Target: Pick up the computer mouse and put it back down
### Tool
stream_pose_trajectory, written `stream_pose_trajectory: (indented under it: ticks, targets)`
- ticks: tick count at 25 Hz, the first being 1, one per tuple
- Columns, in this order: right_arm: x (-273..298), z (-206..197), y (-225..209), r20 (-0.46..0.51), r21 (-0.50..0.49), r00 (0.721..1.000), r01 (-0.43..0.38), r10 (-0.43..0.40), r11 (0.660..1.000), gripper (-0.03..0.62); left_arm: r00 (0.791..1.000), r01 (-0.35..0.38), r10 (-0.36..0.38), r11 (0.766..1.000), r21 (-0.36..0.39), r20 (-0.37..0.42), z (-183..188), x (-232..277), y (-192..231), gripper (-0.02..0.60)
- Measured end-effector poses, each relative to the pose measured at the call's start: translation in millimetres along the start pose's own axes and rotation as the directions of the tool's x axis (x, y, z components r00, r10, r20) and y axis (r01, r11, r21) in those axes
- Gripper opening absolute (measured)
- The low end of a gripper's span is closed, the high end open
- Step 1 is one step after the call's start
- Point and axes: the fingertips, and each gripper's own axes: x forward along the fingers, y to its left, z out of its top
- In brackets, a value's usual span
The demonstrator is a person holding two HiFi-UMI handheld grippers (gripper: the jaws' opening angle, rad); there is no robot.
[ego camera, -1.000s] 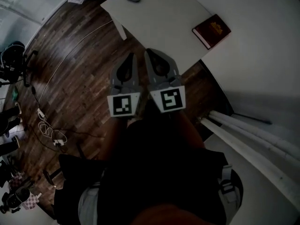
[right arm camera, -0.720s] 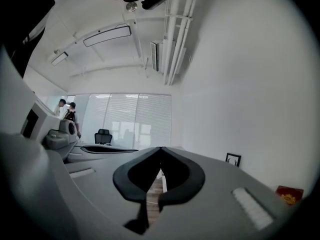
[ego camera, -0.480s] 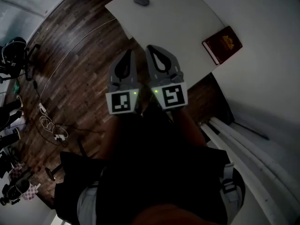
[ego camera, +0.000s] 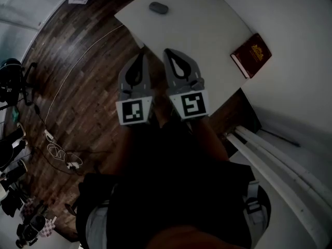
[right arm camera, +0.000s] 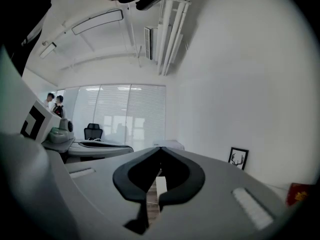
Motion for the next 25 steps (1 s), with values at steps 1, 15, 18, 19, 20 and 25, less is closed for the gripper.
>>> stream_pose_trajectory:
  ticks: [1, 15, 18, 19, 20, 25]
  targets:
    - [12, 1, 2, 0.001, -0.004, 1.000, 0.013, -0.013, 1.000, 0.014, 1.000, 0.018, -0.018, 1.000, -0.001, 0.002, 1, 8, 9, 0.000]
    - [119, -3, 16, -0.106, -0.063, 0.983, 0.144, -0.150, 0.988, 0.014, 0.988, 0.152, -0.154, 0.986, -0.069, -0.022, 2, 74, 110, 0.000]
    - [128, -11, 6, -0.141, -0.087, 0.977, 0.148, -0.159, 0.985, 0.014, 0.986, 0.156, -0.160, 0.985, -0.074, -0.043, -7, 84, 113, 0.000]
    - [132, -14, 2, -0.153, -0.092, 0.975, 0.150, -0.163, 0.984, 0.014, 0.986, 0.156, -0.161, 0.985, -0.077, -0.051, -10, 88, 115, 0.000]
    - [136, -17, -2, -0.164, -0.097, 0.972, 0.152, -0.166, 0.984, 0.014, 0.985, 0.156, -0.161, 0.984, -0.082, -0.059, -14, 93, 117, 0.000]
    - [162, -36, -26, -0.224, -0.113, 0.963, 0.127, -0.150, 0.985, 0.014, 0.984, 0.145, -0.153, 0.986, -0.086, -0.092, -30, 124, 122, 0.000]
